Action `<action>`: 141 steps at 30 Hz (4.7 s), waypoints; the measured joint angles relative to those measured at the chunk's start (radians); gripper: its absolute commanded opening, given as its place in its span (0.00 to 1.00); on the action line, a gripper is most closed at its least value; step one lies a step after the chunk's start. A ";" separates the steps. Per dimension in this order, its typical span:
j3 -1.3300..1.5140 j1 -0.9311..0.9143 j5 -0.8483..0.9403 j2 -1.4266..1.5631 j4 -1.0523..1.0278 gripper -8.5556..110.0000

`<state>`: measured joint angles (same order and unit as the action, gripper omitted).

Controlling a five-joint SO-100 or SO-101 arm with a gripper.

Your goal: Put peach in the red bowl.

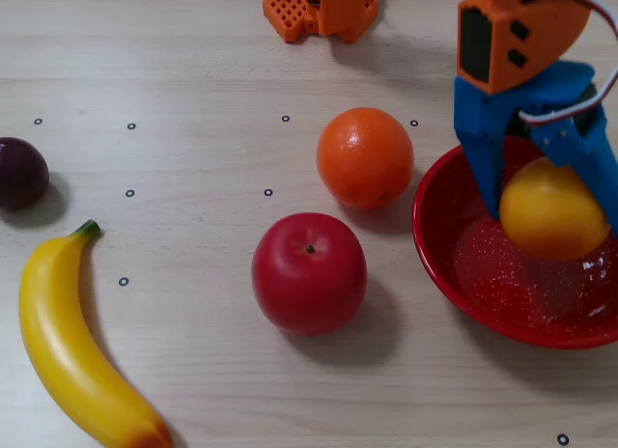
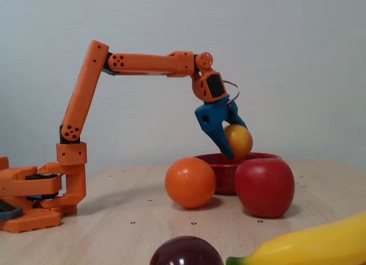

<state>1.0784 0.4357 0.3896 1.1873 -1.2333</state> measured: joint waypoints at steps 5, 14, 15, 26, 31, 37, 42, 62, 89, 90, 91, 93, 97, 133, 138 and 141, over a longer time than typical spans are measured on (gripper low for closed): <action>-0.017 0.003 0.002 -0.094 0.002 0.07; -0.087 0.003 0.072 -0.170 0.002 0.07; -0.086 0.003 0.084 -0.181 0.002 0.07; -0.087 0.003 0.133 -0.230 -0.002 0.30; -0.087 0.003 0.133 -0.230 -0.002 0.37; -0.137 0.002 0.135 -0.232 -0.002 0.39; -0.190 0.002 0.141 -0.232 -0.054 0.39; -0.213 0.002 0.201 -0.216 -0.137 0.47; -0.296 -0.084 0.270 -0.069 -0.242 0.08; -0.296 -0.089 0.273 -0.051 -0.249 0.07; -0.296 -0.089 0.275 -0.032 -0.256 0.07; -0.296 -0.087 0.276 0.005 -0.276 0.07; -0.298 -0.083 0.278 0.041 -0.305 0.07; 0.828 -0.348 0.184 1.216 -0.236 0.07; 0.996 -0.388 0.129 1.431 -0.236 0.07; 1.088 -0.390 0.118 1.557 -0.236 0.07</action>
<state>2.1660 0.0460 0.5077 2.7443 -1.4696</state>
